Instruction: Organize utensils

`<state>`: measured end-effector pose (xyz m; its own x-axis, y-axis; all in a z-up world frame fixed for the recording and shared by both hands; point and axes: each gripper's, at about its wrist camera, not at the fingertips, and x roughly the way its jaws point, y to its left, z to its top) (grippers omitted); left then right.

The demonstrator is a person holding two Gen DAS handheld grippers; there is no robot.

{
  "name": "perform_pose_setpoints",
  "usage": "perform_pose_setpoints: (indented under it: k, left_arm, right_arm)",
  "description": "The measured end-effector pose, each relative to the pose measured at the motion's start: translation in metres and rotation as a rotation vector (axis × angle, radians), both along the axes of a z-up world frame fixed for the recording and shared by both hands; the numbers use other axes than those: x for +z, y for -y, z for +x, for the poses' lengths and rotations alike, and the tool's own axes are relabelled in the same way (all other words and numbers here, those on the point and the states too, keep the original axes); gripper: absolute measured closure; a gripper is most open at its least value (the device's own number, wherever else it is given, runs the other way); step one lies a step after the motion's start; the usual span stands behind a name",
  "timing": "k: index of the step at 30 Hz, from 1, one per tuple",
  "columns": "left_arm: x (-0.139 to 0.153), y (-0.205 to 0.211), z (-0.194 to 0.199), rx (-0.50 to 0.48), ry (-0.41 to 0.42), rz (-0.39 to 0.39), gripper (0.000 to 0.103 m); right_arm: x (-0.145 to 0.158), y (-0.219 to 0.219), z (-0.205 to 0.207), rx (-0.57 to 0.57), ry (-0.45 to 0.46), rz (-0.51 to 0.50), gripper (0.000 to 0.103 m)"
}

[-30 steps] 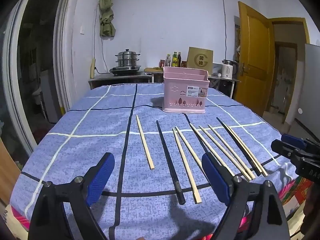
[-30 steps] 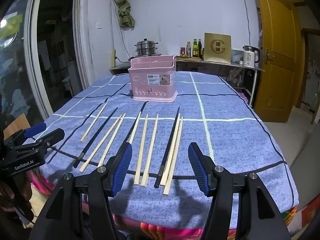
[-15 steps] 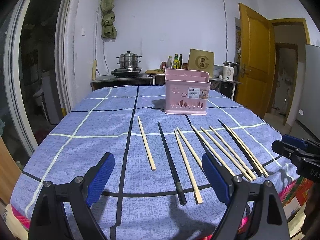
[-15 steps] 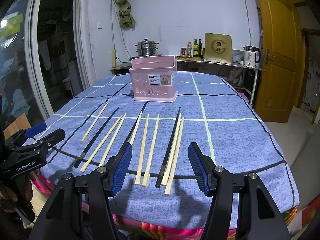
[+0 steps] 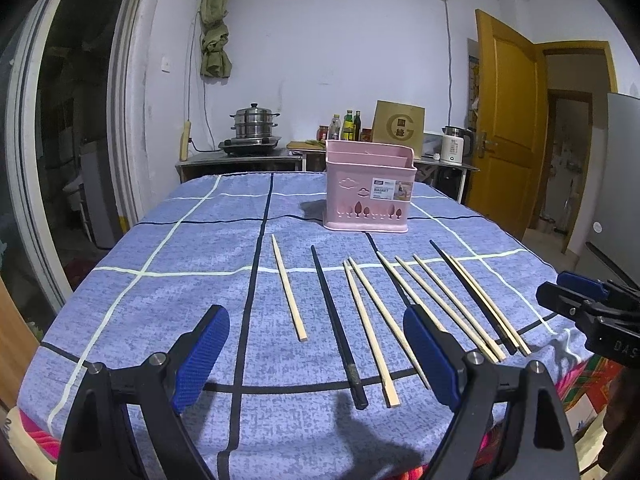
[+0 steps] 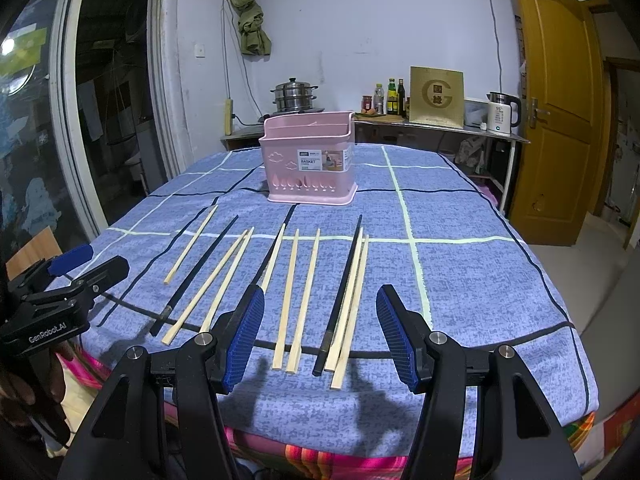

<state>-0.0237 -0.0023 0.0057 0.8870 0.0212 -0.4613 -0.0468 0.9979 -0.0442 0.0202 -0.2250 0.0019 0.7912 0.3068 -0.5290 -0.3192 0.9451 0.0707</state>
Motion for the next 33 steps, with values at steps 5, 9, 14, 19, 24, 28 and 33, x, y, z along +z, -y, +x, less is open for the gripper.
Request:
perform_pose_setpoints:
  k: [5,9,14,19,24,28,33]
  left_arm:
    - [-0.0006,0.0002,0.0,-0.005,-0.008,-0.003,0.014]
    - [-0.0015,0.0009,0.0016,-0.01,-0.012,-0.002,0.014]
    - [-0.0022,0.0008,0.002,-0.011,-0.014,-0.001,0.014]
    - [-0.0024,0.0009,0.0007,-0.017,-0.012,-0.003,0.016]
    - [-0.0027,0.0011,-0.0003,-0.016,-0.013,-0.005,0.017]
    - [-0.0028,0.0007,-0.0006,-0.018,-0.017,-0.011,0.019]
    - [-0.0026,0.0006,-0.0004,-0.017,-0.018,-0.011,0.02]
  right_arm:
    - [-0.0003,-0.0002,-0.0001,0.0,0.001,-0.001,0.044]
    - [-0.0002,-0.0003,-0.0003,0.0,0.001,0.0,0.044]
    - [0.0002,0.0002,-0.0004,0.001,0.0,0.001,0.044]
    - [0.0011,0.0003,-0.0009,-0.001,0.004,0.009,0.044]
    - [0.001,0.0,0.0002,-0.005,0.001,0.008,0.044]
    - [0.0004,0.0003,0.0005,-0.005,0.003,0.005,0.044]
    - [-0.0001,-0.0004,0.0004,-0.003,0.002,0.007,0.044]
